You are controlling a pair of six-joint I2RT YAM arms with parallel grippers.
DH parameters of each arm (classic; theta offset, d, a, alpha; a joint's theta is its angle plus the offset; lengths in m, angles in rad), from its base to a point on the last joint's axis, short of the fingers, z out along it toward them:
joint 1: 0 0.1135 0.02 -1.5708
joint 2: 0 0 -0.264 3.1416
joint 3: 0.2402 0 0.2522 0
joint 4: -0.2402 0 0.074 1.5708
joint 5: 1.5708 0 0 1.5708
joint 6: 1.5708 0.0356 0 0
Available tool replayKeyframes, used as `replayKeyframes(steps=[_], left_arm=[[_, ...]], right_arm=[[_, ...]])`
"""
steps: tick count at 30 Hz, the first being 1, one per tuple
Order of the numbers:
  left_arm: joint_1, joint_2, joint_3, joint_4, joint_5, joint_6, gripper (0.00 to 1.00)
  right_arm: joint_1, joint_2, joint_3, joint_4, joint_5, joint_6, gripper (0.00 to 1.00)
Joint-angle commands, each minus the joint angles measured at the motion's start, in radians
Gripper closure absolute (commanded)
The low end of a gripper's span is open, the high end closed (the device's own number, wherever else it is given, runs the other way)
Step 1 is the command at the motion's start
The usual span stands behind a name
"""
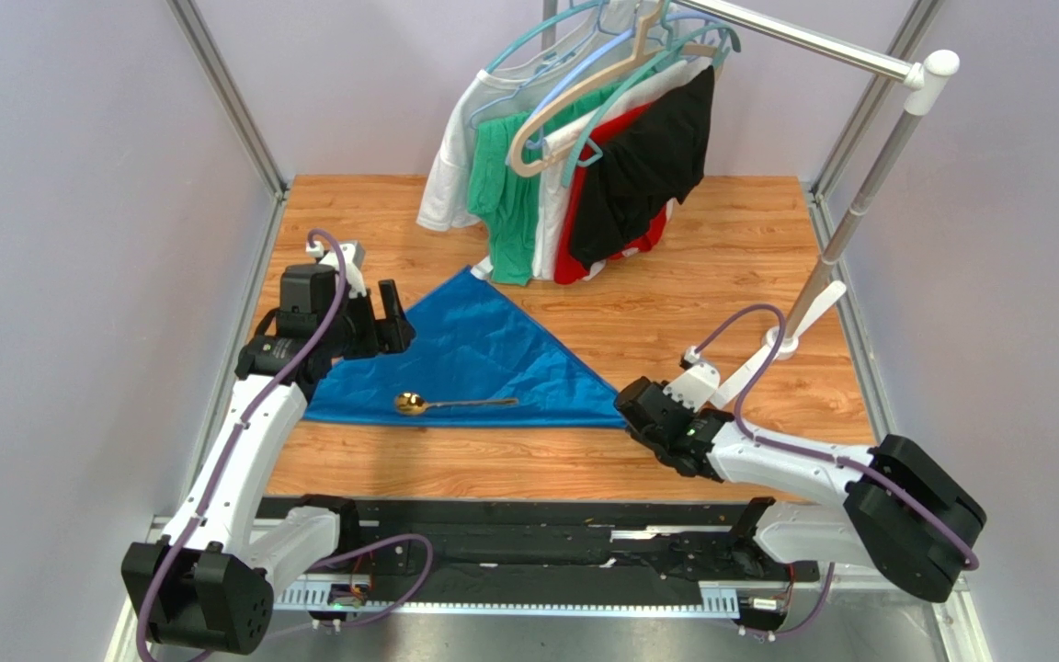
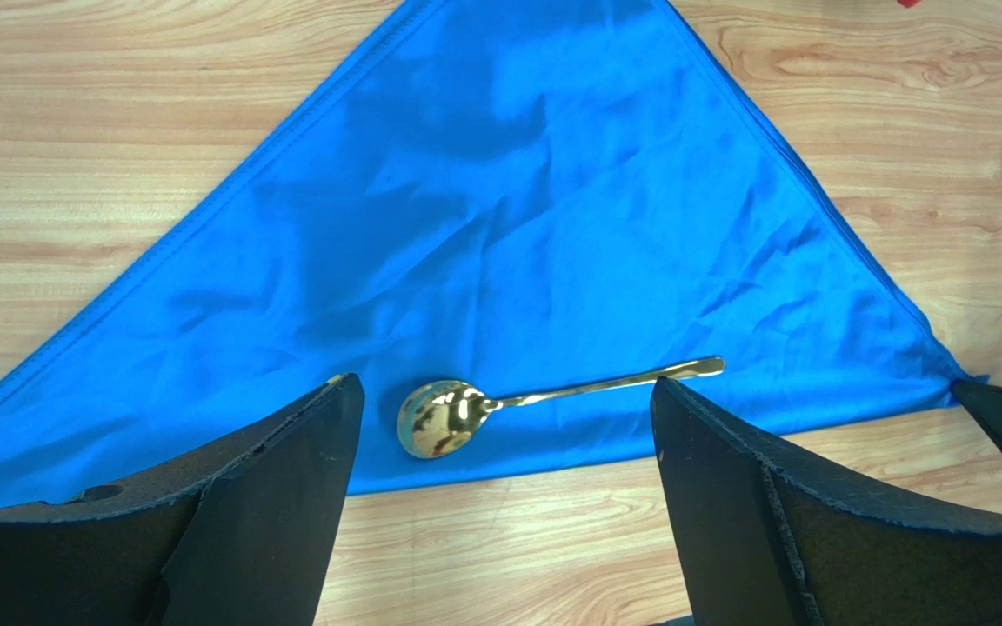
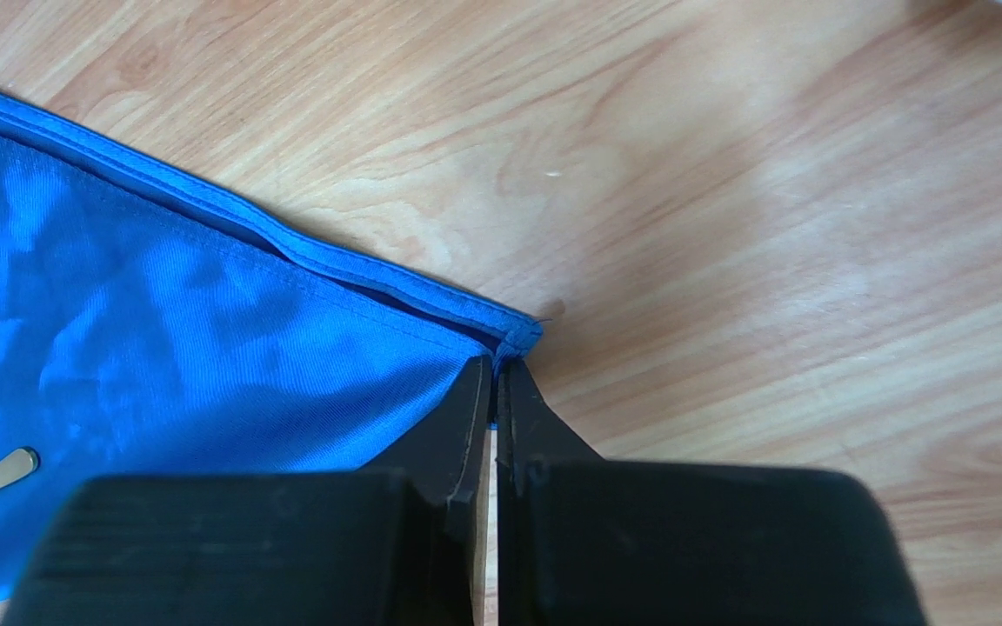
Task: Fold the napkin, place the utensils inside, and roll it up
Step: Fold the napkin
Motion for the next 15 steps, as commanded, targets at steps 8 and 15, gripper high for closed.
replayKeyframes(steps=[8, 15], left_arm=[[-0.006, -0.009, -0.002, 0.011, 0.031, 0.015, 0.10], [-0.013, -0.009, -0.002, 0.012, 0.033, 0.015, 0.11]], right_arm=[[-0.005, -0.130, 0.001, -0.177, 0.130, 0.016, 1.00], [0.013, -0.154, 0.064, -0.140, 0.119, -0.119, 1.00]])
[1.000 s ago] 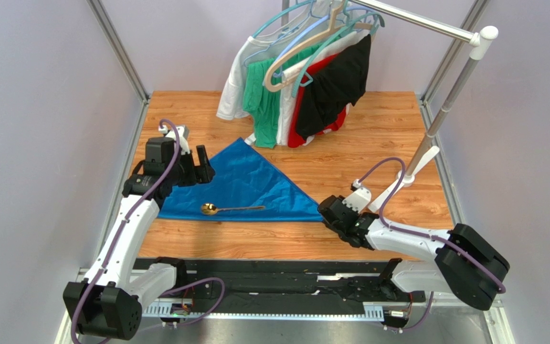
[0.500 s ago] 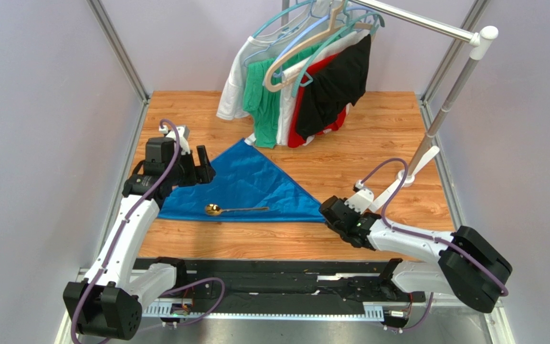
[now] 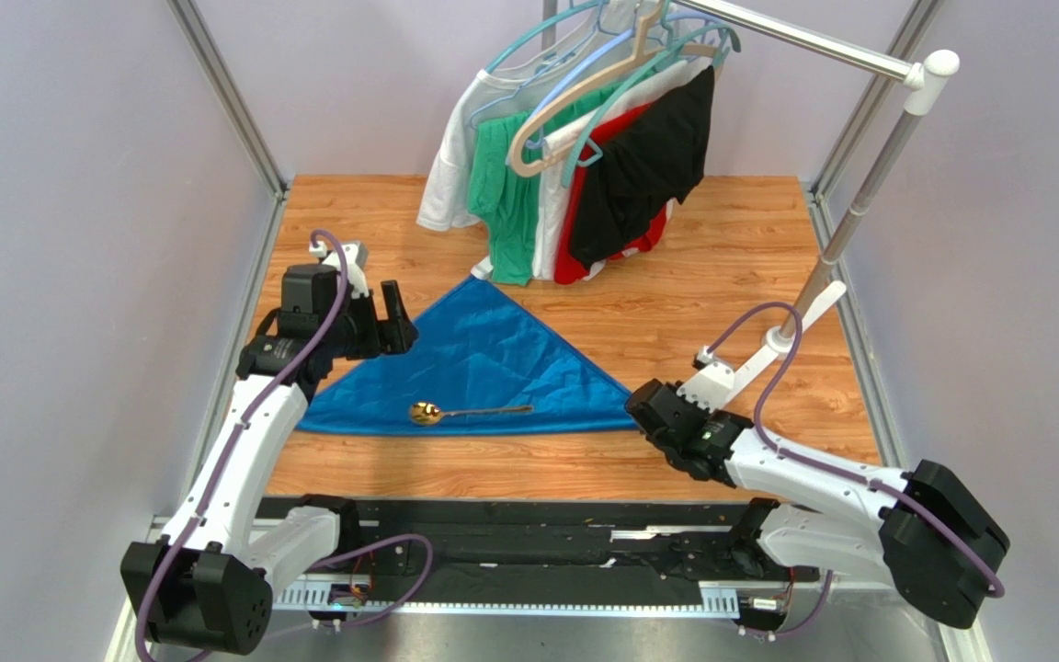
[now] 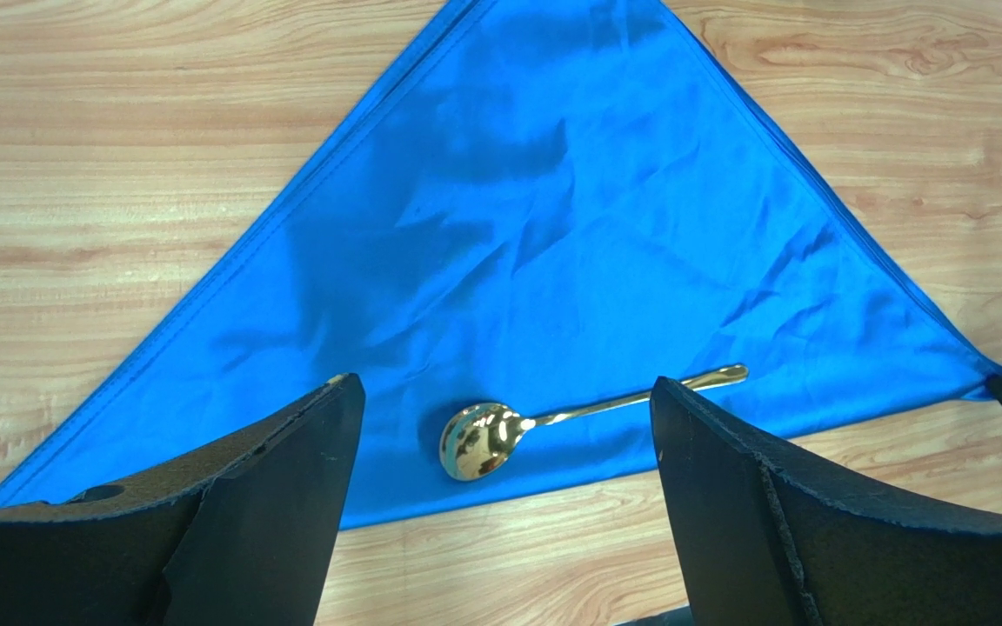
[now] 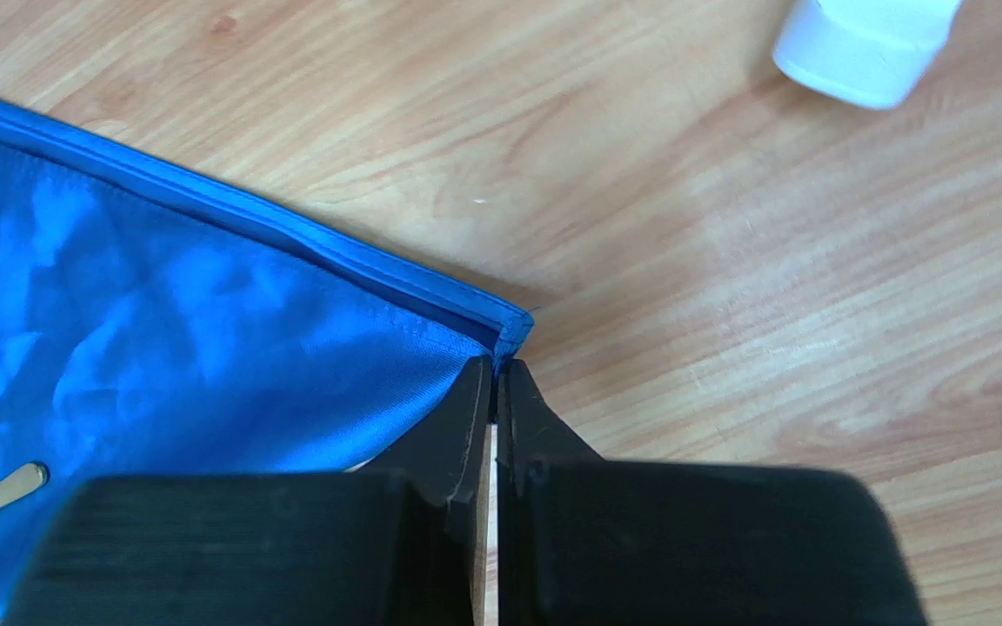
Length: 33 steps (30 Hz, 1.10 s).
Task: Fold the napkin, place the utensils inside, and roll it up
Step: Fold the napkin
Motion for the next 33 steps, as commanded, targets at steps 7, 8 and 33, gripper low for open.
replayKeyframes(steps=[7, 8, 33], left_arm=[[-0.007, -0.013, -0.003, 0.012, 0.018, 0.015, 0.11], [-0.007, -0.012, -0.003, 0.012, 0.020, 0.015, 0.10], [-0.007, -0.049, -0.013, 0.030, 0.048, -0.001, 0.09]], right_arm=[[0.113, 0.034, 0.148, 0.167, 0.090, -0.223, 1.00], [0.134, 0.052, 0.154, 0.191, 0.083, -0.244, 1.00], [0.303, 0.560, 0.551, 0.669, -0.236, -0.524, 1.00]])
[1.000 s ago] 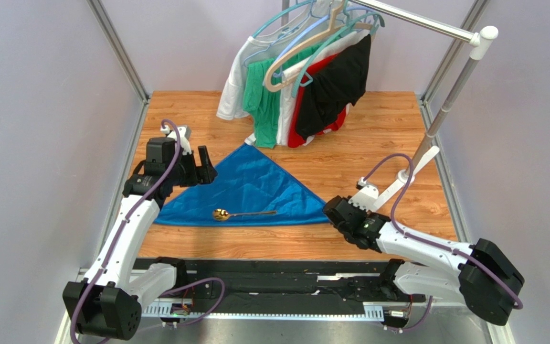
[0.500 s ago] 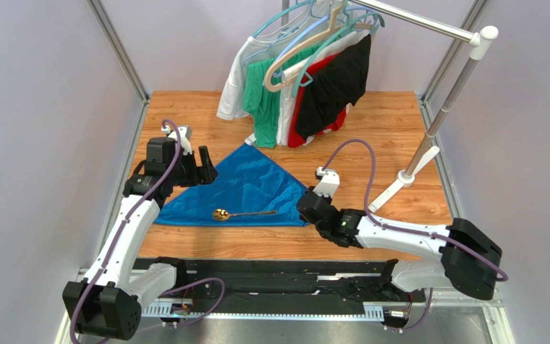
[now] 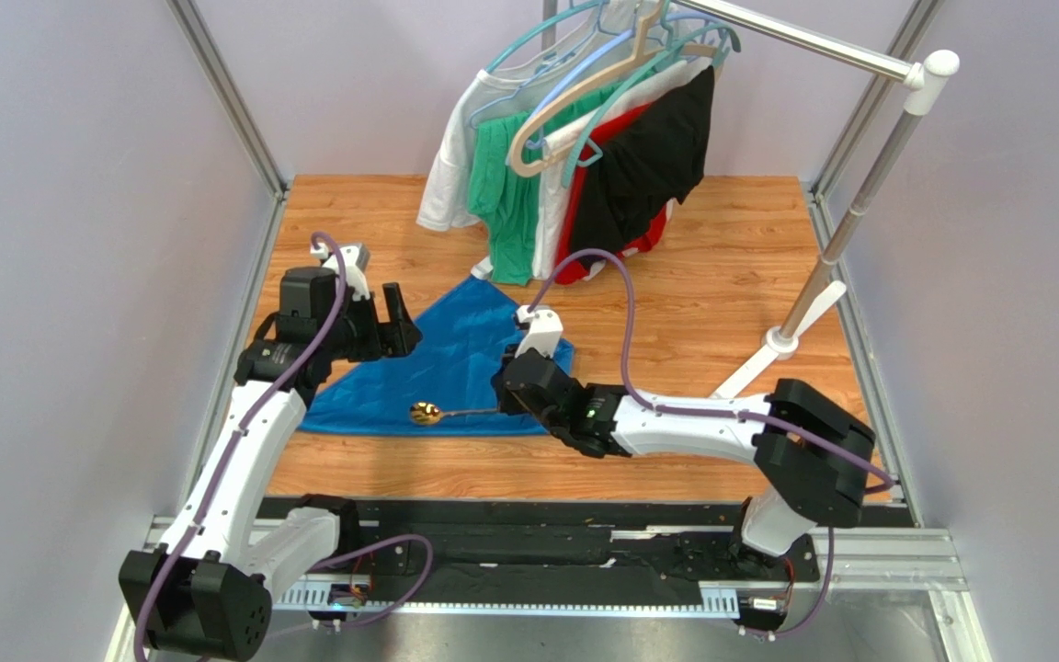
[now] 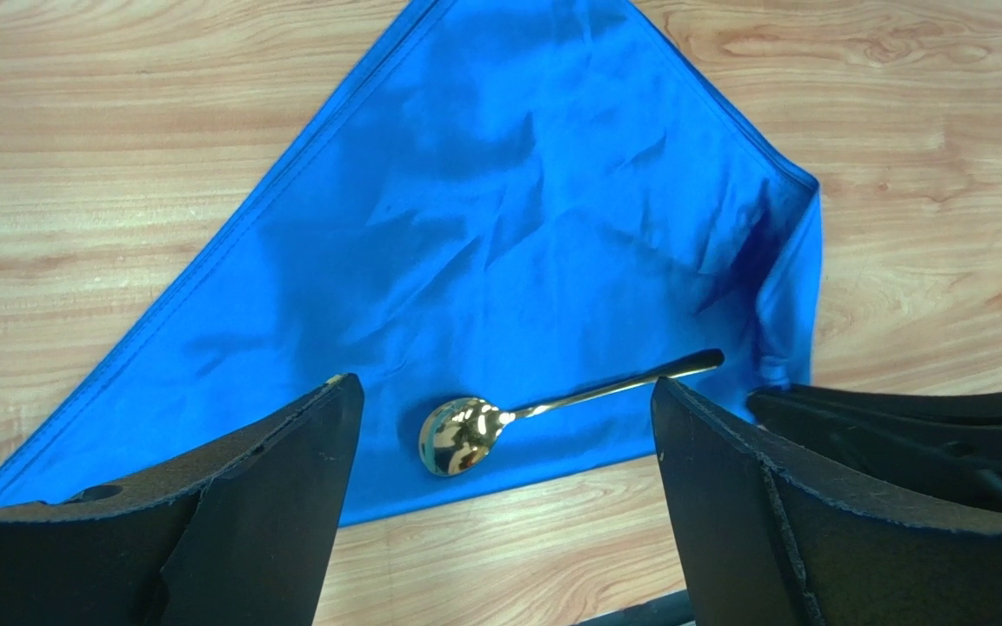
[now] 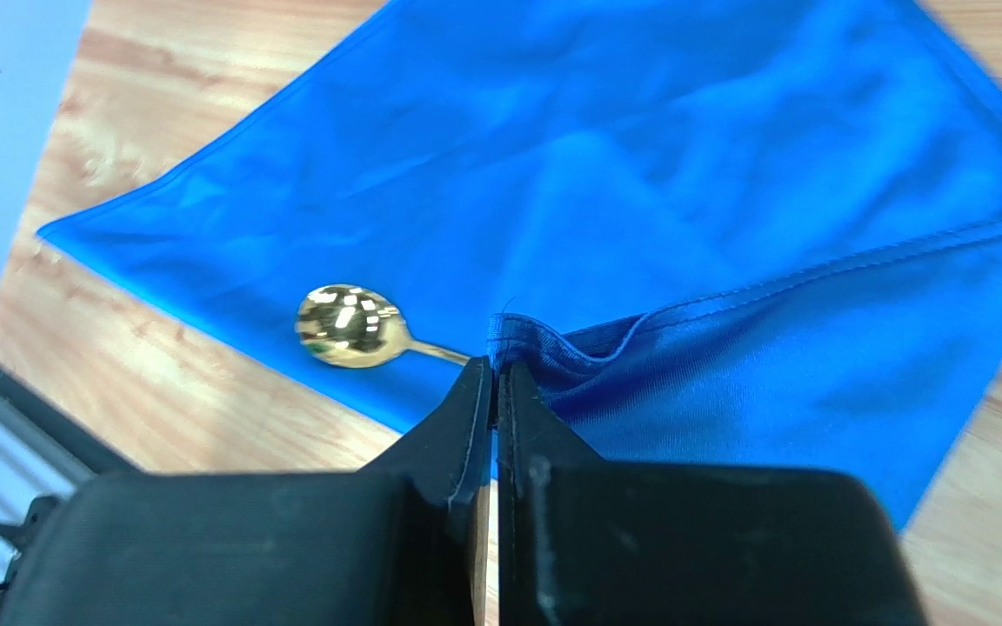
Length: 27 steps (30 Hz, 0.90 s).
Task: Fold the napkin, place the utensils inside, and roll it up
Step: Fold the napkin
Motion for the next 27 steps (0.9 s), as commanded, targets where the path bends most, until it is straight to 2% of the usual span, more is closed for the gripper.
replayKeyframes(steps=[1, 13, 27], left_arm=[[-0.003, -0.028, -0.004, 0.029, 0.008, -0.001, 0.09], [-0.003, -0.051, -0.005, 0.032, -0.001, -0.003, 0.09], [-0.003, -0.057, -0.008, 0.032, 0.005, -0.003, 0.09]], right_arm=[[0.023, 0.056, 0.079, 0.123, -0.069, -0.051, 1.00], [0.084, 0.249, 0.235, 0.231, -0.187, -0.106, 1.00], [0.102, 0.398, 0.372, 0.218, -0.228, -0.149, 1.00]])
